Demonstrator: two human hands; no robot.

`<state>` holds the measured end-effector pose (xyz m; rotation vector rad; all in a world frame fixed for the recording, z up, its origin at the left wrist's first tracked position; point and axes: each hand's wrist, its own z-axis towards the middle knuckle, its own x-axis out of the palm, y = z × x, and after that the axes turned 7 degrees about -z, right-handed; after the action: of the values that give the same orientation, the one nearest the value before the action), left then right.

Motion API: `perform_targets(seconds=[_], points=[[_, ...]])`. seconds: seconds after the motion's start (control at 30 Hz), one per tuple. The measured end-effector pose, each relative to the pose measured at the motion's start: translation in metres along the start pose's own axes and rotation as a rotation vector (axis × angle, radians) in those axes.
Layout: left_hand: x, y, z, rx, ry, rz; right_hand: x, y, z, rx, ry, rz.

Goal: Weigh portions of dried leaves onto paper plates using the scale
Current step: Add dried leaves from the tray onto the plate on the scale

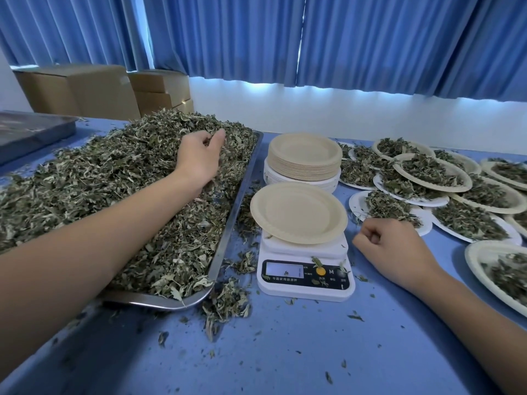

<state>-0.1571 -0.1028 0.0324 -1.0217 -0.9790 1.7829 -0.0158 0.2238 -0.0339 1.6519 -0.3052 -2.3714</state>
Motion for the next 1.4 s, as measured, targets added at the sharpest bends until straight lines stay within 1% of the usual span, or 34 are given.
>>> perform_targets(seconds=[0.1, 0.2, 0.27, 0.33, 0.4, 0.43, 0.47, 0.5, 0.53, 0.6, 0.67, 0.73, 0.77, 0.83, 0.9, 1.03, 1.2, 1.33, 1.4], points=[[0.019, -0.022, -0.013, 0.021, 0.138, -0.091, -0.001, 0.0, 0.0, -0.003, -0.001, 0.002], [0.04, -0.043, -0.034, 0.157, 0.375, -0.139, -0.002, 0.001, 0.0, 0.001, 0.006, 0.005], [0.054, -0.047, -0.046, 0.285, 0.515, -0.09, -0.003, 0.001, 0.0, 0.006, 0.008, 0.0], [0.063, -0.045, -0.053, 0.364, 0.647, 0.015, -0.003, 0.001, 0.0, 0.011, 0.012, -0.001], [0.065, -0.043, -0.057, 0.363, 0.777, 0.079, -0.003, 0.001, 0.0, 0.009, 0.02, 0.005], [0.063, -0.042, -0.056, 0.339, 0.814, 0.081, -0.003, 0.0, 0.0, 0.007, 0.021, 0.008], [0.059, -0.043, -0.054, 0.312, 0.82, 0.069, -0.003, 0.0, 0.0, 0.005, 0.022, 0.011], [0.055, -0.042, -0.05, 0.293, 0.793, 0.05, -0.003, -0.001, 0.0, 0.004, 0.025, 0.012], [0.049, -0.041, -0.044, 0.281, 0.746, 0.03, -0.002, -0.001, 0.0, 0.005, 0.027, 0.012], [0.036, -0.037, -0.029, 0.27, 0.598, 0.025, -0.002, -0.001, 0.0, 0.012, 0.025, 0.006], [0.023, -0.026, -0.01, 0.27, 0.44, 0.179, -0.002, -0.001, 0.001, 0.026, 0.02, -0.001], [0.01, -0.007, 0.005, 0.221, 0.38, 0.423, -0.002, 0.0, 0.001, 0.029, 0.019, -0.003], [0.005, 0.005, 0.009, 0.163, 0.395, 0.54, -0.003, 0.0, 0.001, 0.027, 0.02, -0.002], [-0.004, 0.025, 0.009, 0.038, 0.501, 0.764, -0.003, 0.0, 0.001, 0.023, 0.026, -0.005], [-0.007, 0.036, 0.008, 0.017, 0.584, 0.903, -0.003, 0.0, 0.001, 0.026, 0.031, -0.005], [0.0, 0.036, 0.003, 0.073, 0.529, 0.846, -0.002, -0.001, 0.001, 0.024, 0.04, 0.018], [0.006, 0.028, -0.002, 0.098, 0.588, 0.771, -0.003, -0.001, 0.0, 0.018, 0.042, 0.031], [0.001, 0.021, -0.003, 0.026, 0.676, 0.698, -0.004, -0.001, 0.0, 0.012, 0.036, 0.039], [0.0, 0.017, -0.006, -0.017, 0.648, 0.657, -0.003, -0.002, 0.0, 0.014, 0.036, 0.044]])
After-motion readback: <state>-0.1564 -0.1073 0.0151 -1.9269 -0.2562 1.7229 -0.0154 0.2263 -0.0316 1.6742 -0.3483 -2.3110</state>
